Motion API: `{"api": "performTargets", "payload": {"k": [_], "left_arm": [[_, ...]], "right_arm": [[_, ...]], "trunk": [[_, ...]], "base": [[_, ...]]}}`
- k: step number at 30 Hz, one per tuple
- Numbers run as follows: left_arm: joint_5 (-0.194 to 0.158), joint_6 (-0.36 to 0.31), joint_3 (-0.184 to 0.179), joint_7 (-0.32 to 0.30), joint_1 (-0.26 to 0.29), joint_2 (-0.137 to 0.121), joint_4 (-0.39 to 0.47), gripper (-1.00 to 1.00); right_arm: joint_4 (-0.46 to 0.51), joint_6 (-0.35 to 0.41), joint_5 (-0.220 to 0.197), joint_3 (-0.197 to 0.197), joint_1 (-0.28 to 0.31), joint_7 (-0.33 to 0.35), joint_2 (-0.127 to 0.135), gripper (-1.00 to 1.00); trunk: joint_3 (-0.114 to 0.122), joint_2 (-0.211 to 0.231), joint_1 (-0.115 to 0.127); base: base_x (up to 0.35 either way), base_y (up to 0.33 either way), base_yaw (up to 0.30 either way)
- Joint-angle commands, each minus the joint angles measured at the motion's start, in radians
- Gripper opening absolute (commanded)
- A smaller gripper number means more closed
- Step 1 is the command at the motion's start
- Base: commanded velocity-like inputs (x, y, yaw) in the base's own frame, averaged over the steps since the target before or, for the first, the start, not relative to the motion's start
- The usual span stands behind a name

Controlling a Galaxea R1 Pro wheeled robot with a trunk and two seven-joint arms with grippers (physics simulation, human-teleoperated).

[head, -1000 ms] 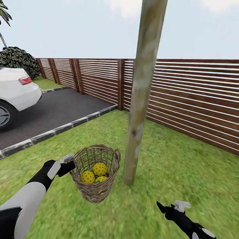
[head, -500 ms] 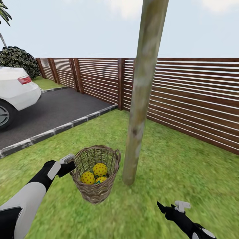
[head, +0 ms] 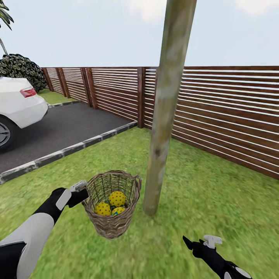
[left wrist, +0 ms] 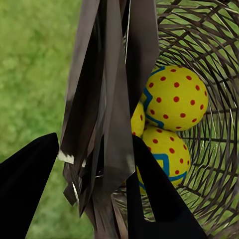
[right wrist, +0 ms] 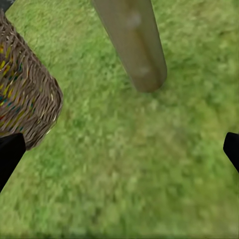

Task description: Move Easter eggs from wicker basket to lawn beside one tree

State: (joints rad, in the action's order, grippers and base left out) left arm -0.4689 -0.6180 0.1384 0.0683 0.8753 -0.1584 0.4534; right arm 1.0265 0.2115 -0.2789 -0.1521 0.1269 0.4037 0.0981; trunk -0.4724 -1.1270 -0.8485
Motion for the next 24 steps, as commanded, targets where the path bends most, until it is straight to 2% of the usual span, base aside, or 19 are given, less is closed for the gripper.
{"api": "performTargets", "payload": {"k": [1, 6, 24], "left_arm": [[-0.019, -0.005, 0.004, 0.007, 0.001, 0.0, 0.002, -1.0], [-0.018, 0.016, 0.004, 0.007, -0.001, -0.001, 0.001, -1.0], [-0.017, 0.017, 0.004, 0.007, -0.001, -0.007, 0.001, -1.0]], "right_arm": [[0.001, 0.009, -0.01, -0.002, 0.0, 0.004, 0.001, 1.0], [0.002, 0.009, -0.009, -0.001, 0.0, 0.002, 0.002, 1.0], [0.012, 0.013, -0.006, -0.001, 0.0, 0.006, 0.002, 1.0]], "trunk": [[-0.004, -0.008, -0.004], [-0.02, -0.043, -0.023], [-0.076, -0.169, -0.092]], "base": [[0.0, 0.0, 0.0], [0.0, 0.0, 0.0], [0.0, 0.0, 0.0]]}}
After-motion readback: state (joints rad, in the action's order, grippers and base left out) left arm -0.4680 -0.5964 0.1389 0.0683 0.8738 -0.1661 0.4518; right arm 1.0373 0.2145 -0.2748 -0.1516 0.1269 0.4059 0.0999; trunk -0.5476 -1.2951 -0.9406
